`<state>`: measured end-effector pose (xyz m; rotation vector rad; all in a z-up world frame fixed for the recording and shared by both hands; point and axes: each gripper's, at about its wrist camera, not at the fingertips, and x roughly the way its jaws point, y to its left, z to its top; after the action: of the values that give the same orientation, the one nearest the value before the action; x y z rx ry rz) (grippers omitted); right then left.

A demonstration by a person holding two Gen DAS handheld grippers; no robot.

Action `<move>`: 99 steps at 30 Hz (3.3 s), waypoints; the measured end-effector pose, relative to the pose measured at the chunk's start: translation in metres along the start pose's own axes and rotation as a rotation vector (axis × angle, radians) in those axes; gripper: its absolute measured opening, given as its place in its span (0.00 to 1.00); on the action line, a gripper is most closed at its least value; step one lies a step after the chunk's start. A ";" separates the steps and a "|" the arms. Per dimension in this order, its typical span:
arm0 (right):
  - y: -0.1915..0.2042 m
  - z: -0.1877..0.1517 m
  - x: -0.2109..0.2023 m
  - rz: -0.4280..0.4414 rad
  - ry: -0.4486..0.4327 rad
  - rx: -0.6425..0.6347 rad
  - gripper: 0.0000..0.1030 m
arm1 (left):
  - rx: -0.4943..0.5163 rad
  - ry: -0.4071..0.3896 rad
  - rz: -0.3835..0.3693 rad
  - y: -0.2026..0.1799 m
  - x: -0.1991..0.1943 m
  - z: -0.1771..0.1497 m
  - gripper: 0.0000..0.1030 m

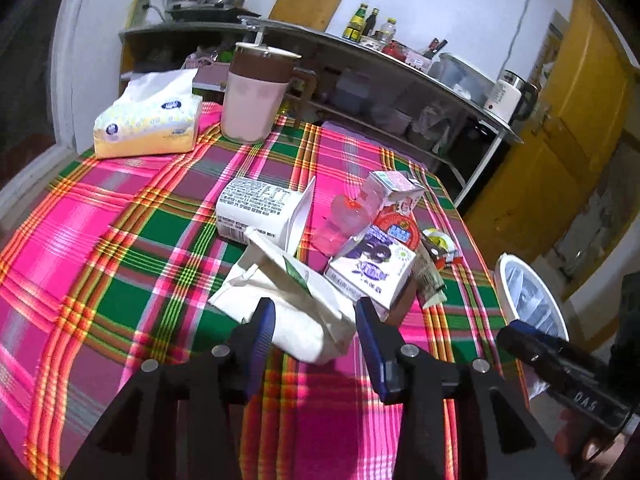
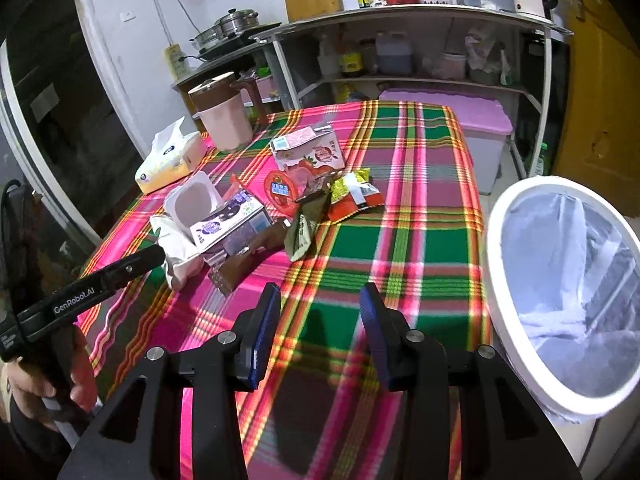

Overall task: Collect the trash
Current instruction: 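Grasp the white paper bag with the left gripper while the right gripper grasps a wrapper, then carry the paper bag and wrapper over the bin with both grippers, then open both grippers to drop the paper bag and wrapper into the bin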

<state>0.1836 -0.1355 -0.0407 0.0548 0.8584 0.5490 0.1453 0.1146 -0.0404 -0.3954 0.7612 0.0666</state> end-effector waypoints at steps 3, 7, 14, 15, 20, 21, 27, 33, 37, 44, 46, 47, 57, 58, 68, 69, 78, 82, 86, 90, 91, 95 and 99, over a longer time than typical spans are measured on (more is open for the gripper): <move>0.002 0.006 0.012 0.005 0.011 -0.003 0.41 | -0.030 0.010 -0.007 0.002 0.008 0.004 0.40; 0.004 0.016 0.027 0.010 0.026 -0.005 0.41 | -0.037 -0.002 -0.013 0.002 0.013 0.009 0.37; 0.009 0.031 0.052 0.028 0.041 -0.011 0.41 | -0.034 0.007 -0.015 0.006 0.020 0.010 0.23; 0.011 0.033 0.057 0.033 0.045 -0.013 0.41 | -0.036 0.007 -0.021 0.008 0.021 0.010 0.23; 0.009 0.038 0.079 0.031 0.079 0.005 0.33 | -0.026 0.008 -0.041 0.008 0.023 0.011 0.20; 0.008 0.038 0.083 0.031 0.086 0.012 0.25 | -0.025 0.009 -0.047 0.008 0.024 0.011 0.19; 0.006 0.035 0.080 0.022 0.079 0.018 0.13 | -0.013 0.007 -0.062 0.007 0.022 0.010 0.15; 0.006 0.026 0.066 0.035 0.074 0.016 0.11 | 0.023 -0.005 -0.058 0.002 0.012 0.005 0.08; 0.006 0.016 0.052 0.045 0.074 0.020 0.09 | 0.042 -0.014 -0.053 -0.001 0.002 0.000 0.08; 0.008 -0.002 0.023 0.057 0.048 0.021 0.09 | 0.086 -0.033 -0.067 -0.013 -0.022 -0.012 0.08; 0.009 -0.006 0.016 0.060 0.040 0.025 0.09 | 0.103 -0.034 -0.078 -0.019 -0.029 -0.016 0.08; 0.009 -0.008 0.011 0.064 0.035 0.028 0.09 | 0.111 -0.033 -0.083 -0.023 -0.031 -0.018 0.08; 0.000 -0.022 -0.023 0.058 -0.014 0.054 0.09 | 0.187 -0.019 -0.143 -0.060 -0.048 -0.036 0.08; -0.001 -0.023 -0.026 0.056 -0.018 0.058 0.09 | 0.192 -0.016 -0.148 -0.062 -0.048 -0.037 0.08; -0.025 -0.026 -0.050 0.013 -0.064 0.097 0.09 | 0.274 0.024 -0.208 -0.102 -0.035 -0.038 0.08; -0.030 -0.026 -0.053 0.004 -0.070 0.105 0.09 | 0.285 0.028 -0.217 -0.108 -0.032 -0.038 0.08; -0.076 -0.029 -0.076 -0.080 -0.117 0.176 0.09 | 0.377 0.056 -0.287 -0.164 -0.009 -0.032 0.08; -0.099 -0.031 -0.085 -0.112 -0.129 0.210 0.09 | 0.418 0.068 -0.318 -0.188 0.003 -0.031 0.08; -0.121 -0.034 -0.090 -0.143 -0.133 0.243 0.09 | 0.460 0.080 -0.350 -0.216 0.014 -0.031 0.08; -0.140 -0.038 -0.093 -0.170 -0.134 0.273 0.09 | 0.498 0.100 -0.379 -0.241 0.029 -0.031 0.08; -0.143 -0.038 -0.094 -0.176 -0.134 0.278 0.09 | 0.506 0.104 -0.383 -0.247 0.033 -0.031 0.08; -0.159 -0.041 -0.096 -0.198 -0.133 0.299 0.09 | 0.540 0.120 -0.407 -0.269 0.048 -0.033 0.08; -0.172 -0.042 -0.095 -0.212 -0.125 0.314 0.09 | 0.553 0.138 -0.422 -0.282 0.063 -0.034 0.08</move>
<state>0.1785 -0.3363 -0.0470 0.2790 0.8108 0.2066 0.2249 -0.1641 -0.0141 -0.0254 0.7833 -0.5622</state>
